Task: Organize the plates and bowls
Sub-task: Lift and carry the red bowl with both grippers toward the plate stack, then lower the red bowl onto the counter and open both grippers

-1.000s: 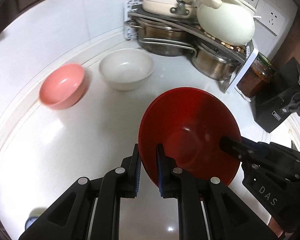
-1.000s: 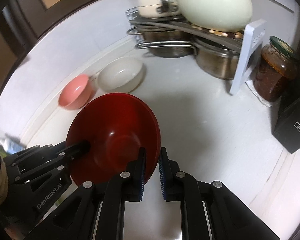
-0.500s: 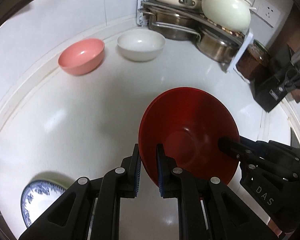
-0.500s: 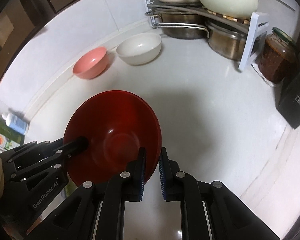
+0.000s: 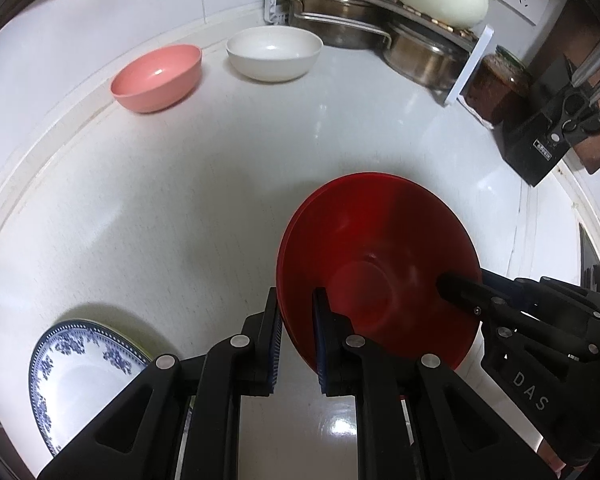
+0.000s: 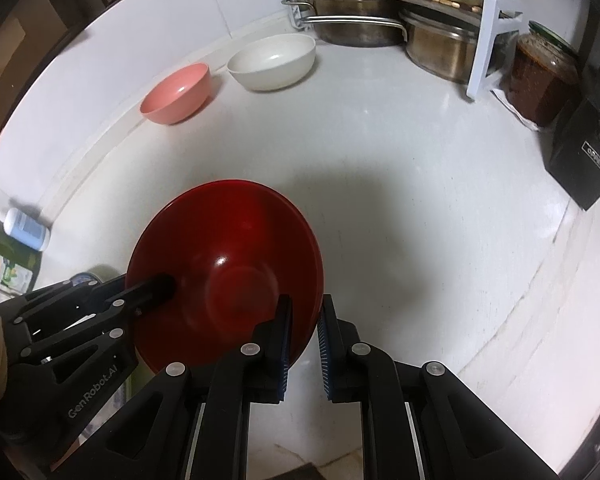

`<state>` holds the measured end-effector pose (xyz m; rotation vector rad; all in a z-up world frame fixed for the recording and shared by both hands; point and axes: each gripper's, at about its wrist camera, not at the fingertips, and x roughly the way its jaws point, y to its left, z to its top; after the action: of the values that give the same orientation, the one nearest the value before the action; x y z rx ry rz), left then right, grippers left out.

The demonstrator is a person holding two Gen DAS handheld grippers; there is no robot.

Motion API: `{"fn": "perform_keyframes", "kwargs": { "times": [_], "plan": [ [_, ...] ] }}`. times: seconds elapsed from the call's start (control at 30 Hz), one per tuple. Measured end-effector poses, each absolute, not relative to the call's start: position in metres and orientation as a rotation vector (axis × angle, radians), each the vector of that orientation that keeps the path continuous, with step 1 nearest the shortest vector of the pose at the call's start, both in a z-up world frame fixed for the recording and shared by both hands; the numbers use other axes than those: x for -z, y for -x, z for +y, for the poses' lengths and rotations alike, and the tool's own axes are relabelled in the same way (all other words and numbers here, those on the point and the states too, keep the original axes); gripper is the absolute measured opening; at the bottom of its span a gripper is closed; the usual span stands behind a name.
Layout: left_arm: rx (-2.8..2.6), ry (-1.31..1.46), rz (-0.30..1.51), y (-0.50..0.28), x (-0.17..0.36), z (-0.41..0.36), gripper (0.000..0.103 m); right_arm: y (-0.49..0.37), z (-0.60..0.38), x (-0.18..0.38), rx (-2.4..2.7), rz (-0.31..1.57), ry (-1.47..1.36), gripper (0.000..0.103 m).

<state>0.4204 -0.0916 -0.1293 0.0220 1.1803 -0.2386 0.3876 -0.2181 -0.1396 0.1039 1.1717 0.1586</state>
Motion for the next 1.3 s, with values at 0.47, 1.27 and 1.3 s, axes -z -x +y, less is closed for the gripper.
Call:
{"fn": "perform_keyframes", "kwargs": {
  "times": [0.47, 1.27, 1.3],
  "plan": [
    [0.245, -0.031, 1.222, -0.417, 0.146, -0.1, 0.016, -0.386, -0.223, 0.152, -0.137, 1.202, -0.108, 0.014],
    [0.193, -0.053, 1.127, -0.417, 0.128, -0.093, 0.034, -0.384, -0.229, 0.142, -0.151, 1.165, -0.104, 0.02],
    [0.187, -0.054, 1.116, -0.418, 0.125, -0.091, 0.039, -0.384, -0.23, 0.14, -0.148, 1.16, -0.107, 0.027]
  ]
}}
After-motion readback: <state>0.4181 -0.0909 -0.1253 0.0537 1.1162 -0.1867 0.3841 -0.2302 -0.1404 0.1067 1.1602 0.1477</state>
